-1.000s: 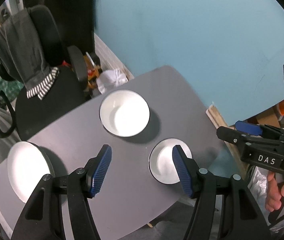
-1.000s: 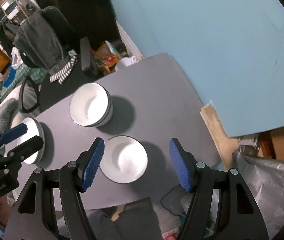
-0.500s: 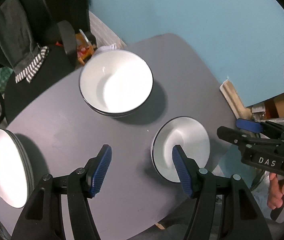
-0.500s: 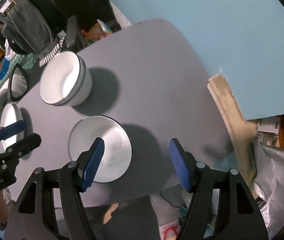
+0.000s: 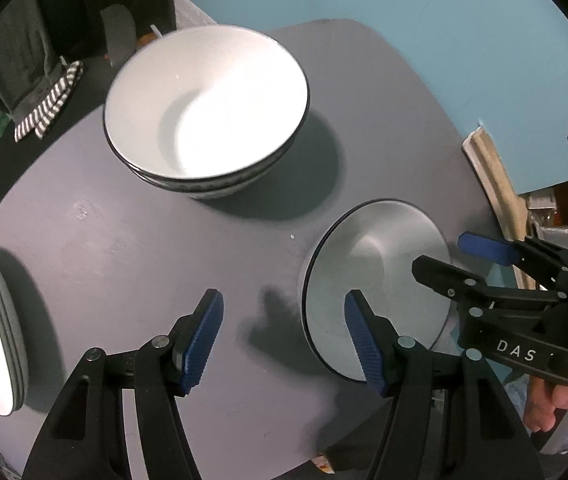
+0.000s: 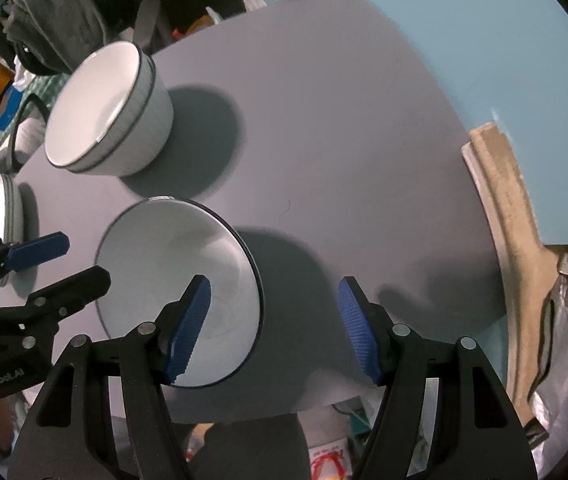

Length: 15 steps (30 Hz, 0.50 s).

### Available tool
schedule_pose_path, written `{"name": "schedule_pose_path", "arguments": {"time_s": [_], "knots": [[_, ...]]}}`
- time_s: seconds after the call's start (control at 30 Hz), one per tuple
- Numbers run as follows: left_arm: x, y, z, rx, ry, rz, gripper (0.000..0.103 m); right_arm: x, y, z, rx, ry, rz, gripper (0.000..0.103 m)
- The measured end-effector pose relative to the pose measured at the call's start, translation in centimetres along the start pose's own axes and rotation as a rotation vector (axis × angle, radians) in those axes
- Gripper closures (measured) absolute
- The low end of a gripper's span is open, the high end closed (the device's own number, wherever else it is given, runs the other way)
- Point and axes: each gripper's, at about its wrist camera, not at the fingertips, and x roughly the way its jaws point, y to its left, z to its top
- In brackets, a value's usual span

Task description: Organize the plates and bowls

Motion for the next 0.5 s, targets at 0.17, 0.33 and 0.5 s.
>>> {"name": "schedule_pose_path", "arguments": {"time_s": [0.17, 0.33, 0.5], "knots": [[1.4, 0.2, 0.0, -0.032, 0.027, -0.012, 0.039, 1.3, -0.3, 0.0, 0.0, 0.018, 0.009, 0.037], [2.4, 0.7, 0.3, -0.073, 0.042, -0.021, 0.039, 1.9, -0.6, -0.1, -0.002, 0.029, 0.023, 0.037], [2.5, 0.8, 0.4, -0.093, 0.044, -0.045, 0.039, 2.2, -0.8, 0.2, -0.005, 0.039, 0.035, 0.045]]}}
